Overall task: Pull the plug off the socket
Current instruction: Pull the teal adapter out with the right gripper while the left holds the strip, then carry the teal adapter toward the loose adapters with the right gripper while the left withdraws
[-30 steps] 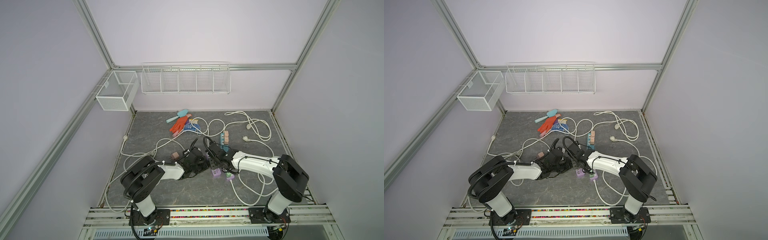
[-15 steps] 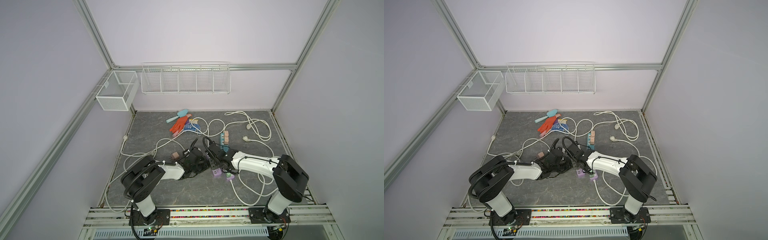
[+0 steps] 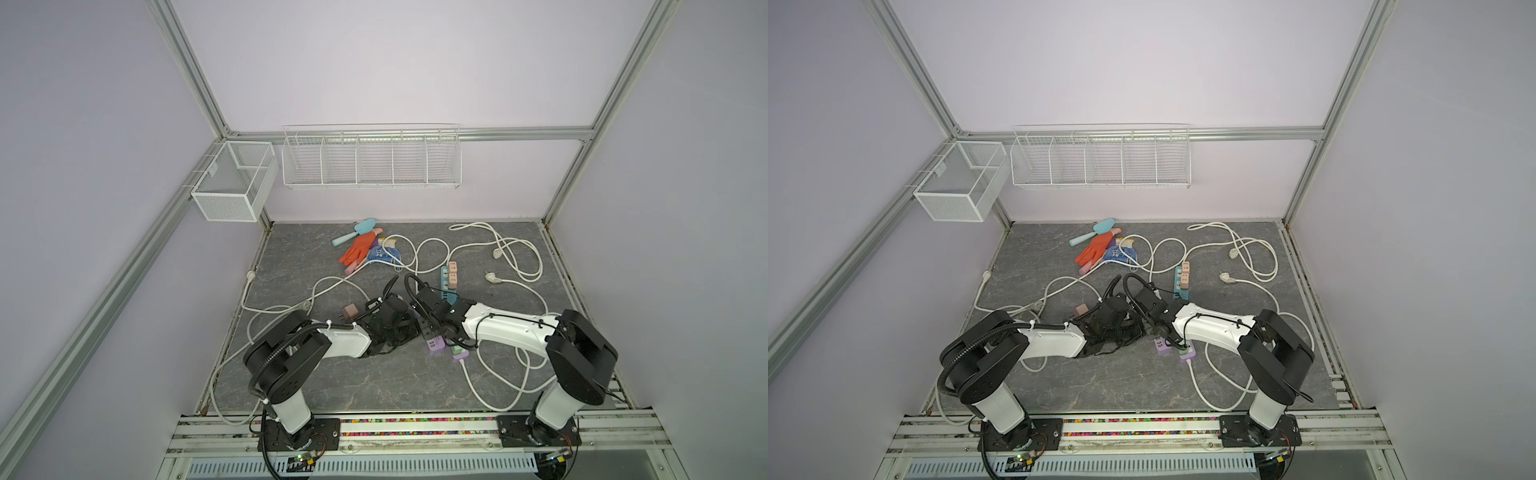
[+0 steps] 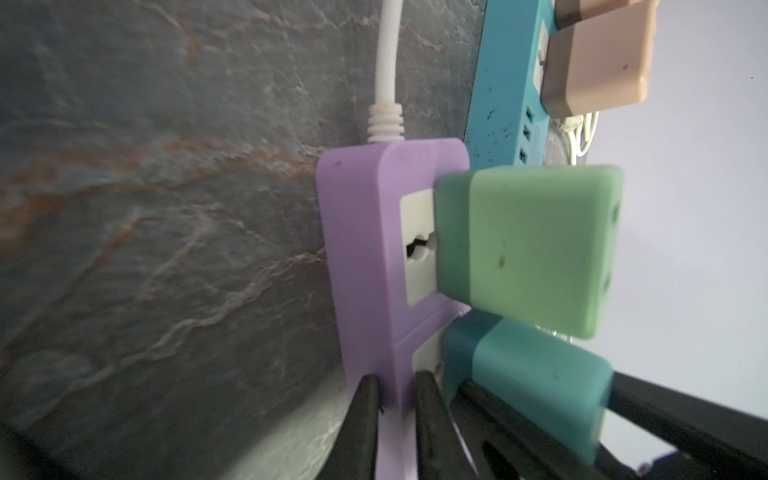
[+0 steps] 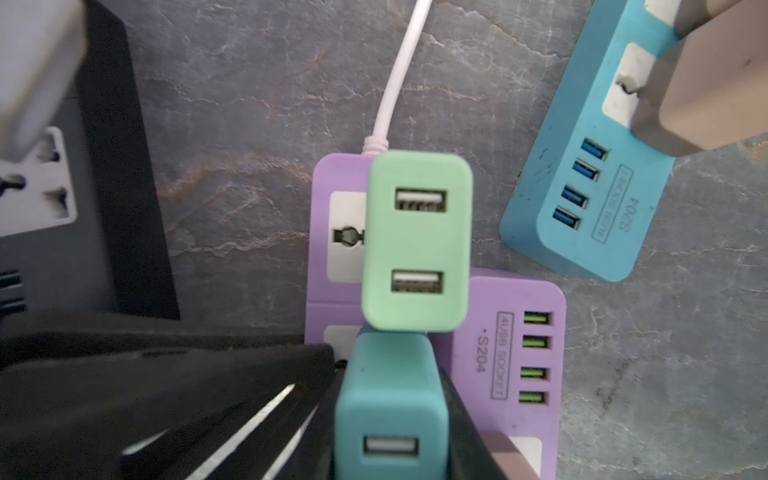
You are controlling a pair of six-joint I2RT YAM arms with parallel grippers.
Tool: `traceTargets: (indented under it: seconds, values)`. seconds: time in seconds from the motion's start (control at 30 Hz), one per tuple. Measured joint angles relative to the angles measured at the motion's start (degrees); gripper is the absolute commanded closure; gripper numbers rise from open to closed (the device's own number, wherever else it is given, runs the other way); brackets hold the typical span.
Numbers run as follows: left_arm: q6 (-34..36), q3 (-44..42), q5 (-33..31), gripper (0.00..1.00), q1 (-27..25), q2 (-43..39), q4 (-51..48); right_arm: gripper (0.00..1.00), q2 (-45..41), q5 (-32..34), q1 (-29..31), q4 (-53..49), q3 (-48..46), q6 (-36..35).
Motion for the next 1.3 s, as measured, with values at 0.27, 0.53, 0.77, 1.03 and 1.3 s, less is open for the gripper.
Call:
traceTargets:
  seconds: [0.27, 0.53, 0.77, 1.03, 1.3]
  values:
    - [0.04, 0.50, -1.07, 0.83, -0.46, -0.20, -0.98, 0.91, -3.87, -1.99, -0.76, 0.46, -0.13, -1.03]
    - [2.84, 4.57, -2.12, 0.82, -0.79, -0.46, -8.33, 0.90, -12.26, -4.07, -0.76, 2.54, -0.13, -1.05]
    - [6.88, 8.28, -3.58, 0.75, -0.85, -1.68, -16.52, 0.88, -19.91, -1.81, -1.07, -0.17, -0.13, -1.46]
    - [11.50, 14.03, -6.38, 0.69, 0.46, -8.44, -22.05, 0.87, -25.79, -3.28, -3.04, -1.31, -0.13, -1.20]
    - [15.21, 12.39, -12.20, 0.66, 4.96, -22.25, -27.74, 0.87, -24.48, -9.38, -3.39, 2.62, 0.07, 1.01]
